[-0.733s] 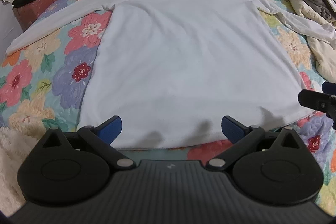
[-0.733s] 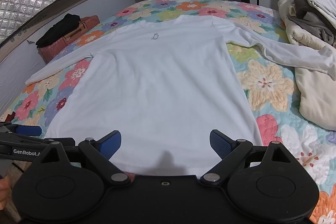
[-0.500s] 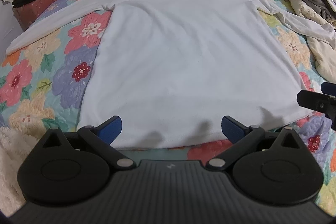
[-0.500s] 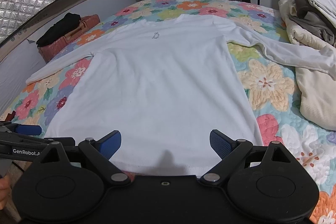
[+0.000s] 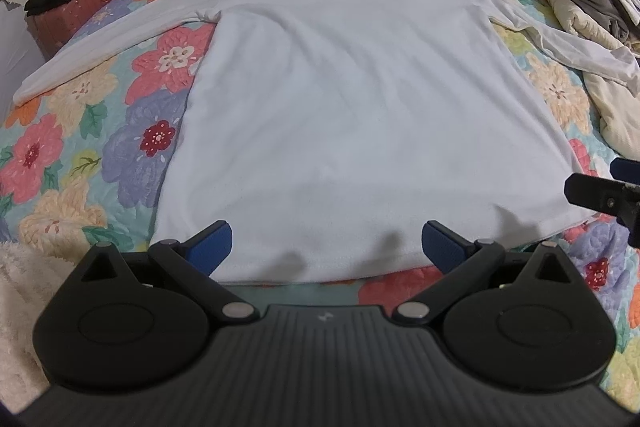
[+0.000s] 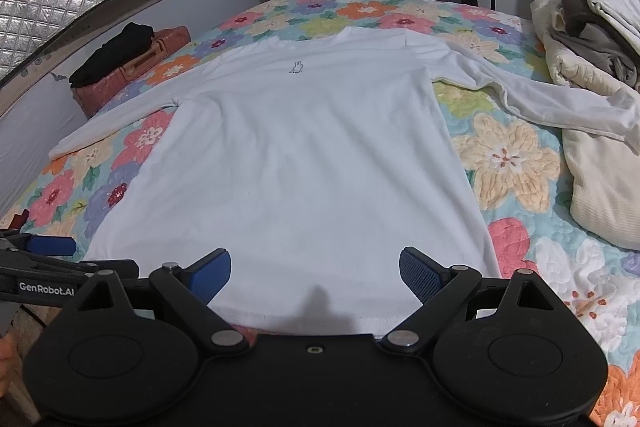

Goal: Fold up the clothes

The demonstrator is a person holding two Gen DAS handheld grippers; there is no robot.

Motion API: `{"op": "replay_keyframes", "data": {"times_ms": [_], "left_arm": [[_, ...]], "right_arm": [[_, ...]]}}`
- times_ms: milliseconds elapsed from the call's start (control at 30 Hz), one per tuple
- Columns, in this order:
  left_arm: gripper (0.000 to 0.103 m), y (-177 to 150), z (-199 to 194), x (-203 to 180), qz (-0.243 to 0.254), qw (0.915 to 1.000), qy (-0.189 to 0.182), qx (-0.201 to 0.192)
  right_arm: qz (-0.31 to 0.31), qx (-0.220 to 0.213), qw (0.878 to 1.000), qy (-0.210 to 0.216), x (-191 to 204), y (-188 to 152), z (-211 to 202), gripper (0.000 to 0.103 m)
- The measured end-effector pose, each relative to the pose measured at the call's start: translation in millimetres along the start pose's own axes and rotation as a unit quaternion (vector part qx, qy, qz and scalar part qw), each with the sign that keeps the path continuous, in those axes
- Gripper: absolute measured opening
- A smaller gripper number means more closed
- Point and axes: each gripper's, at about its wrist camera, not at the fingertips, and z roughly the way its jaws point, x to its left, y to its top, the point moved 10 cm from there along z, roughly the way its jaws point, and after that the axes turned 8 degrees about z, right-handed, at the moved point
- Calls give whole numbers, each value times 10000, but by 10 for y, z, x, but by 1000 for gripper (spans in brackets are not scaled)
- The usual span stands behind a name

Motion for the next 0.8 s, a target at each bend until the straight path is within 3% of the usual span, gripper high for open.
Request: {"op": "replay_keyframes", "data": {"times_ms": [800], "left_arm": [[103,-4,0,4,25,10000,72,-1]], "right_arm": [[-133,54,9999,-8,24,1,-26,94]]}}
